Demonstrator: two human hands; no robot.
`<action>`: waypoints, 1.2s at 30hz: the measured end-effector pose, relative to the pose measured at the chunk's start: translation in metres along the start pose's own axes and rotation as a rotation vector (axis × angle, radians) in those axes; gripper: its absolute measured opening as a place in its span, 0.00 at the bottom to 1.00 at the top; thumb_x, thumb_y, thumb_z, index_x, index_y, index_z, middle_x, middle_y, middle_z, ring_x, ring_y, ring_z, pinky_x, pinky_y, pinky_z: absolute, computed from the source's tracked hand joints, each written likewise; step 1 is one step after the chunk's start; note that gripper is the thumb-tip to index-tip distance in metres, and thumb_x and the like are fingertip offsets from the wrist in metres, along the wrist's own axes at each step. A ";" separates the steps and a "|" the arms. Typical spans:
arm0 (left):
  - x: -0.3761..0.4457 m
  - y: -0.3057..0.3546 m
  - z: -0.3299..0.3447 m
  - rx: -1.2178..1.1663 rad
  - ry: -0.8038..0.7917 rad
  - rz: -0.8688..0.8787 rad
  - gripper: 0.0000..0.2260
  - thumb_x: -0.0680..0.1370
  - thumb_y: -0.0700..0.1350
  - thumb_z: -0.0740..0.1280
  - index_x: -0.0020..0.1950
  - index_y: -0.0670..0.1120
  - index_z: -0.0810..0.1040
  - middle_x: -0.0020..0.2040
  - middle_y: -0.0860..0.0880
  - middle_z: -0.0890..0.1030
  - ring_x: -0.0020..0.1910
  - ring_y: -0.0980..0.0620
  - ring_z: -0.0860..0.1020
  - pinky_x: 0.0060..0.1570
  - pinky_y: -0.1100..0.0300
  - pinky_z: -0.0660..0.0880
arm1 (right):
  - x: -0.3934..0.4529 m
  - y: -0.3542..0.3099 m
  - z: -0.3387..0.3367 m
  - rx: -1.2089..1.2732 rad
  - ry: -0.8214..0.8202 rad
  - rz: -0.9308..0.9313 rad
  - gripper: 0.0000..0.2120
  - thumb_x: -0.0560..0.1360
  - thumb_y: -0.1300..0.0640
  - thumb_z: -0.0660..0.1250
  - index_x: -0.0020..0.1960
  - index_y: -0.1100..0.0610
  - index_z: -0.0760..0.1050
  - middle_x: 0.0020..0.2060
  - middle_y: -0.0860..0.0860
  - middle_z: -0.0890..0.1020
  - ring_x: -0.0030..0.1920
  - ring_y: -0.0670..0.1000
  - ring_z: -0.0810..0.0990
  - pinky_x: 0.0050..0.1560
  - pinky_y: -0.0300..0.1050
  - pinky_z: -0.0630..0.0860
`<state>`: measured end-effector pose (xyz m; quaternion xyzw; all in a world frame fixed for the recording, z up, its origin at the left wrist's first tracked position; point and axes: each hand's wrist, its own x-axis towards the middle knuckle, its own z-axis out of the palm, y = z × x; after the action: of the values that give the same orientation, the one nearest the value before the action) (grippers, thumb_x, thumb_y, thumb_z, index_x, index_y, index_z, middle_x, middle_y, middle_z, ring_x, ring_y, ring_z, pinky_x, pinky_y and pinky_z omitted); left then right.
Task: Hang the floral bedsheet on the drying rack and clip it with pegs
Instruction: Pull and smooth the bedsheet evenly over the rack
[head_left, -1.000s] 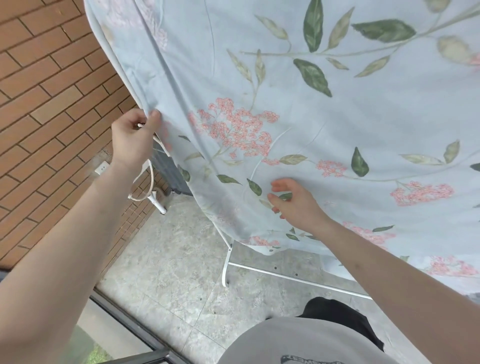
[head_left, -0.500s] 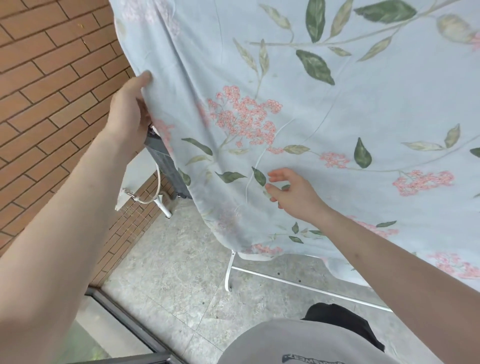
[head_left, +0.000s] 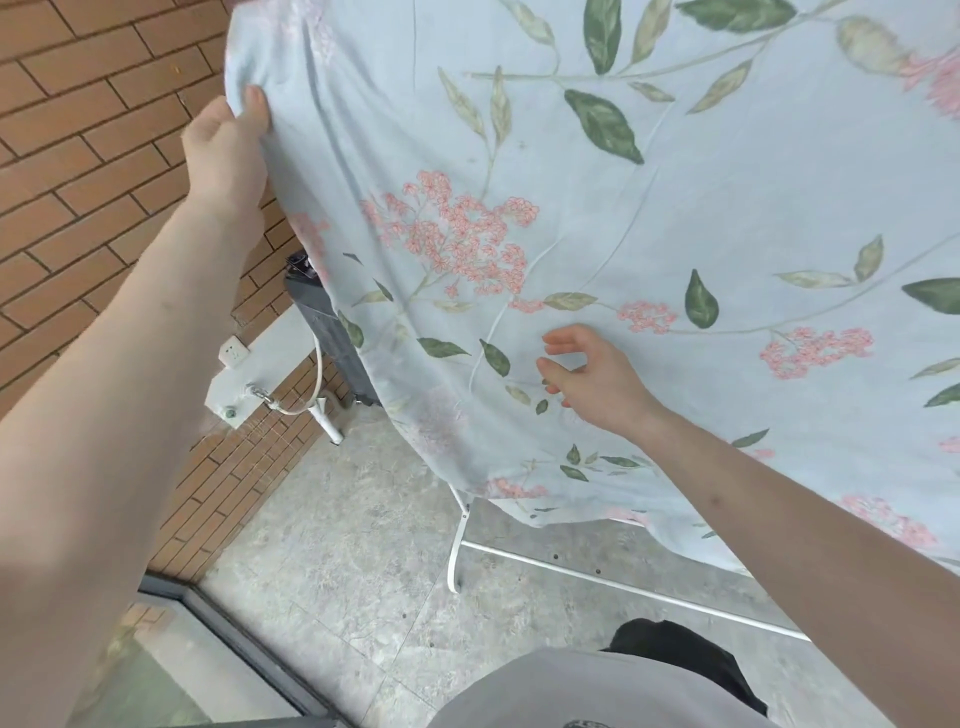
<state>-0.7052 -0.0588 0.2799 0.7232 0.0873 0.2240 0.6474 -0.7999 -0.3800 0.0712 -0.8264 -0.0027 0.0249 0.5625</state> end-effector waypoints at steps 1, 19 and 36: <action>0.002 0.000 -0.002 0.009 -0.001 0.008 0.18 0.80 0.54 0.67 0.34 0.52 0.65 0.31 0.58 0.69 0.32 0.56 0.67 0.38 0.58 0.62 | -0.001 0.001 0.000 0.003 0.004 0.005 0.14 0.80 0.50 0.70 0.65 0.47 0.75 0.61 0.44 0.79 0.40 0.47 0.87 0.47 0.51 0.84; -0.083 -0.093 0.031 0.363 0.240 0.416 0.15 0.73 0.47 0.70 0.58 0.46 0.74 0.55 0.54 0.73 0.59 0.49 0.74 0.62 0.53 0.72 | -0.021 0.035 -0.019 0.004 0.017 0.102 0.14 0.80 0.50 0.70 0.64 0.47 0.75 0.60 0.40 0.78 0.38 0.42 0.85 0.41 0.54 0.85; -0.221 -0.226 0.113 0.674 -0.755 -0.187 0.13 0.77 0.53 0.73 0.60 0.55 0.79 0.64 0.55 0.73 0.61 0.55 0.75 0.47 0.64 0.72 | -0.078 0.139 -0.093 0.041 0.055 0.326 0.16 0.80 0.52 0.70 0.67 0.49 0.74 0.61 0.43 0.80 0.41 0.45 0.86 0.44 0.49 0.84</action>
<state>-0.8142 -0.2191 0.0058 0.9113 -0.0210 -0.1523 0.3820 -0.8772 -0.5202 -0.0212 -0.8047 0.1472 0.0931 0.5676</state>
